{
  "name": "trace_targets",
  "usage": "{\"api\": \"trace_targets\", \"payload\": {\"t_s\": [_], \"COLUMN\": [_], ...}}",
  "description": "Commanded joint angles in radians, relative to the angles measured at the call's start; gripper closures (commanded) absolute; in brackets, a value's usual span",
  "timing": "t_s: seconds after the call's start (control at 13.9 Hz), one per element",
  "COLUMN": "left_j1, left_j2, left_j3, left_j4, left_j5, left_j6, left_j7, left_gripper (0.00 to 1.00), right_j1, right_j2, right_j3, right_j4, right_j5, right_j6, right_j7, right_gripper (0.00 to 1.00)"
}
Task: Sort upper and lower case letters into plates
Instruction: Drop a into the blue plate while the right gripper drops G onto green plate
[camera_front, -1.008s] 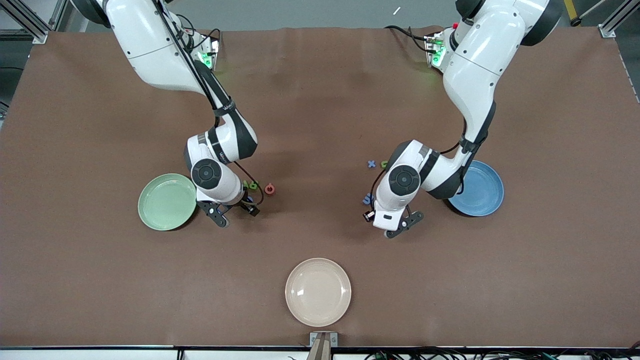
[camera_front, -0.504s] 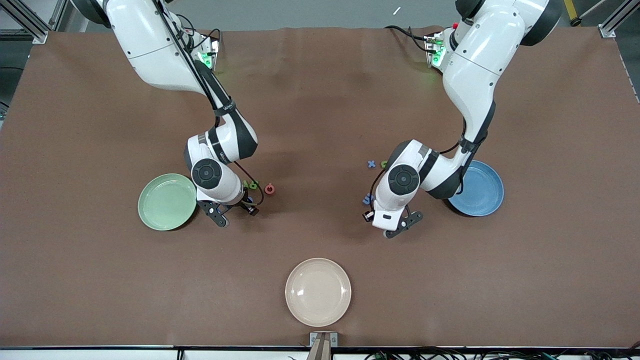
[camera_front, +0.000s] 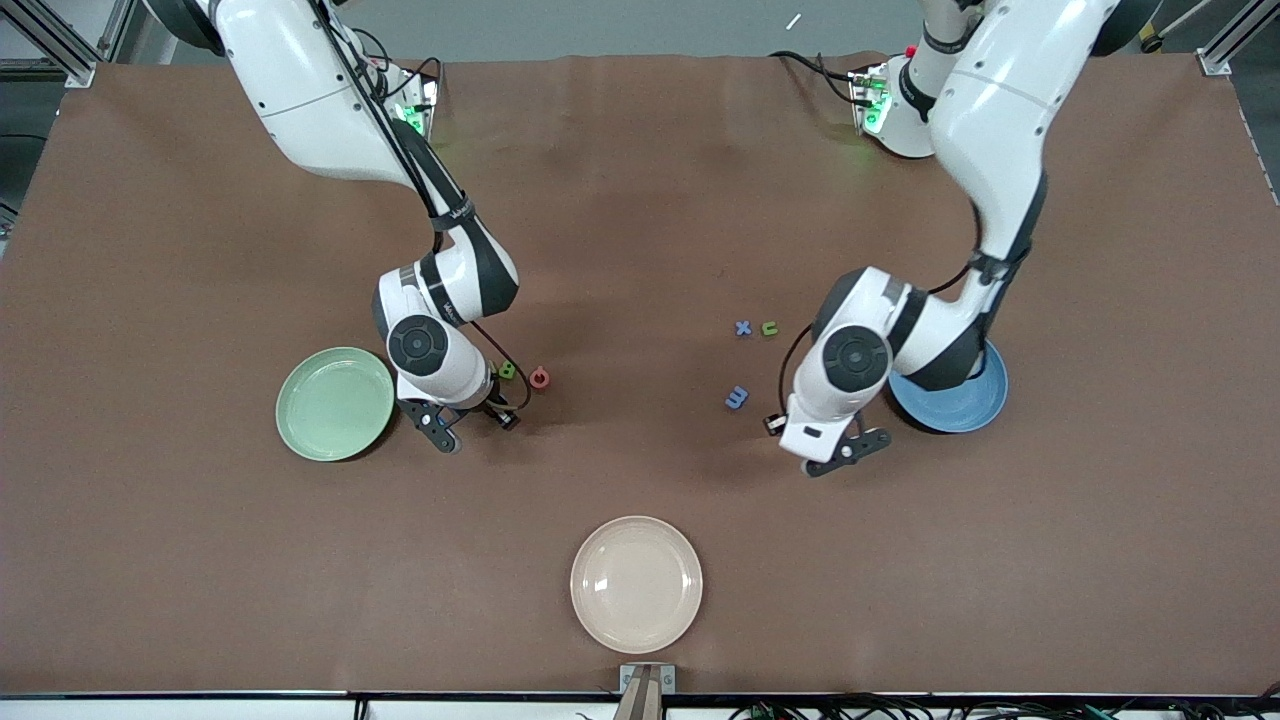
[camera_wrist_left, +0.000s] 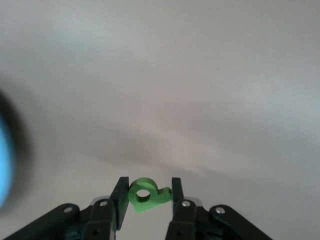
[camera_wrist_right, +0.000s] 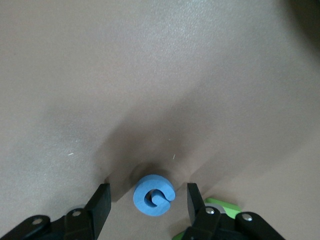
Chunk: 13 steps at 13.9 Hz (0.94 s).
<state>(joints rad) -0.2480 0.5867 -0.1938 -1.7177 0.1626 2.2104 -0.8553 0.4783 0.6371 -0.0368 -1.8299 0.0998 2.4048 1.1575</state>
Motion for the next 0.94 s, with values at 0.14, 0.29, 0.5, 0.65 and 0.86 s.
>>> {"api": "trace_targets", "payload": {"t_s": [0.14,0.29,0.5,0.65,0.86], "left_j1": [0.145,0.203,0.282,0.312,0.337], "left_j2": [-0.267,-0.298,-0.315,-0.315,-0.311], "left_j3": [-0.012,-0.012,-0.012,-0.012,-0.01], "left_j4": [-0.431,-0.517,-0.565,-0.592,-0.634], "left_j5": [0.015,0.015,0.017,0.018,0.029], "left_j6": [0.202,0.261,0.272,0.291,0.343], "left_j7": [0.261,0.366,0.499,0.561,0.596], "left_gripper": [0.83,0.83,0.83,0.83,0.82], "right_j1": [0.016,0.014,0.006,0.0,-0.036], "right_j2": [-0.001,-0.002,-0.007,-0.016,-0.077], "right_j3": [-0.009,-0.009,-0.009,-0.012,-0.029], "right_j4": [-0.034,-0.034,-0.034,-0.034,-0.034], "right_j5": [-0.015,-0.022,-0.02,-0.022,-0.022], "right_j6": [0.034,0.036,0.028,0.022,-0.024], "right_j7": [0.025,0.025,0.025,0.025,-0.014], "right_gripper": [0.36,0.51,0.96,1.0,1.0]}}
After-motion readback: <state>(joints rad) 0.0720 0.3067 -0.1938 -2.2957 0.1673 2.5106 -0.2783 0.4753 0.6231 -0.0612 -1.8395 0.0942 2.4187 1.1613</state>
